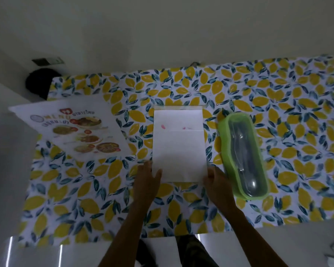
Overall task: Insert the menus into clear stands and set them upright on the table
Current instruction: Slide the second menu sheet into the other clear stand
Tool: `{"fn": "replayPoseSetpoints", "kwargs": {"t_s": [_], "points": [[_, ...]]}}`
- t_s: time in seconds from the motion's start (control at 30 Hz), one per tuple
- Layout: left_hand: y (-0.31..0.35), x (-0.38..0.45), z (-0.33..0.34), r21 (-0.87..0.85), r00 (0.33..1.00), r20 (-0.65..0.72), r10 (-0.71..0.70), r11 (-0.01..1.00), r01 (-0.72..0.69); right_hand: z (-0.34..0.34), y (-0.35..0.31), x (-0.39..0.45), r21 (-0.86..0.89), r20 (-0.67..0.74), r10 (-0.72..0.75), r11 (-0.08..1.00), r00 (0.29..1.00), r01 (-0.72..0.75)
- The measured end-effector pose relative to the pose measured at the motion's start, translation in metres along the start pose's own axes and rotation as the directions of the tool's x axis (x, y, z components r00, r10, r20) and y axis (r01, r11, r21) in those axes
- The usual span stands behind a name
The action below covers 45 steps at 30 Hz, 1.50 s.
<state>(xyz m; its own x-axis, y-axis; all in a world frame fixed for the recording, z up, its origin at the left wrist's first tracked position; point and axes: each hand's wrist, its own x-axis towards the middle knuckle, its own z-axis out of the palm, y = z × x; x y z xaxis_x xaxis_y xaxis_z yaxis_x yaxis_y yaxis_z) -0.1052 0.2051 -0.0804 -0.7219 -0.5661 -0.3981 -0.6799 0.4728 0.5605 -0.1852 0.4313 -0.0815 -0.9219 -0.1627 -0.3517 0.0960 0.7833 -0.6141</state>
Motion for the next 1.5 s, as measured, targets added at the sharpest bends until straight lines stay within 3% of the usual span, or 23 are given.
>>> {"fn": "replayPoseSetpoints", "kwargs": {"t_s": [0.2, 0.47, 0.6, 0.9, 1.03, 1.17, 1.3, 1.5], "points": [[0.008, -0.008, 0.000, -0.058, 0.998, -0.068, -0.018, 0.998, 0.014, -0.001, -0.001, 0.006, 0.109, 0.033, 0.069, 0.991, 0.997, -0.072], [0.012, -0.041, -0.019, -0.191, 0.989, -0.132, -0.061, 0.981, 0.035, -0.019, -0.003, -0.029, 0.258, -0.073, 0.008, 0.966, 0.997, 0.012], [0.008, -0.076, -0.032, -0.257, 0.984, -0.178, -0.015, 0.966, -0.032, -0.028, -0.004, -0.067, 0.295, -0.151, -0.017, 0.953, 0.988, 0.061], [0.021, -0.141, -0.072, -0.375, 0.955, -0.292, 0.045, 0.914, -0.158, -0.058, -0.017, -0.142, 0.530, -0.176, -0.061, 0.835, 0.983, 0.147], [0.035, -0.155, -0.079, -0.395, 0.929, -0.359, 0.092, 0.887, -0.241, -0.080, -0.030, -0.148, 0.534, -0.243, -0.099, 0.817, 0.965, 0.218], [0.054, -0.146, -0.100, -0.400, 0.920, -0.372, 0.120, 0.874, -0.276, -0.102, -0.048, -0.133, 0.449, -0.293, -0.163, 0.846, 0.942, 0.286], [0.083, -0.112, -0.131, -0.284, 0.895, -0.400, 0.197, 0.902, -0.325, -0.120, -0.077, -0.089, 0.340, -0.289, -0.257, 0.873, 0.922, 0.350], [0.129, -0.050, -0.157, -0.168, 0.878, -0.424, 0.224, 0.932, -0.320, -0.133, -0.133, -0.005, 0.539, -0.307, -0.243, 0.752, 0.920, 0.378]]}}
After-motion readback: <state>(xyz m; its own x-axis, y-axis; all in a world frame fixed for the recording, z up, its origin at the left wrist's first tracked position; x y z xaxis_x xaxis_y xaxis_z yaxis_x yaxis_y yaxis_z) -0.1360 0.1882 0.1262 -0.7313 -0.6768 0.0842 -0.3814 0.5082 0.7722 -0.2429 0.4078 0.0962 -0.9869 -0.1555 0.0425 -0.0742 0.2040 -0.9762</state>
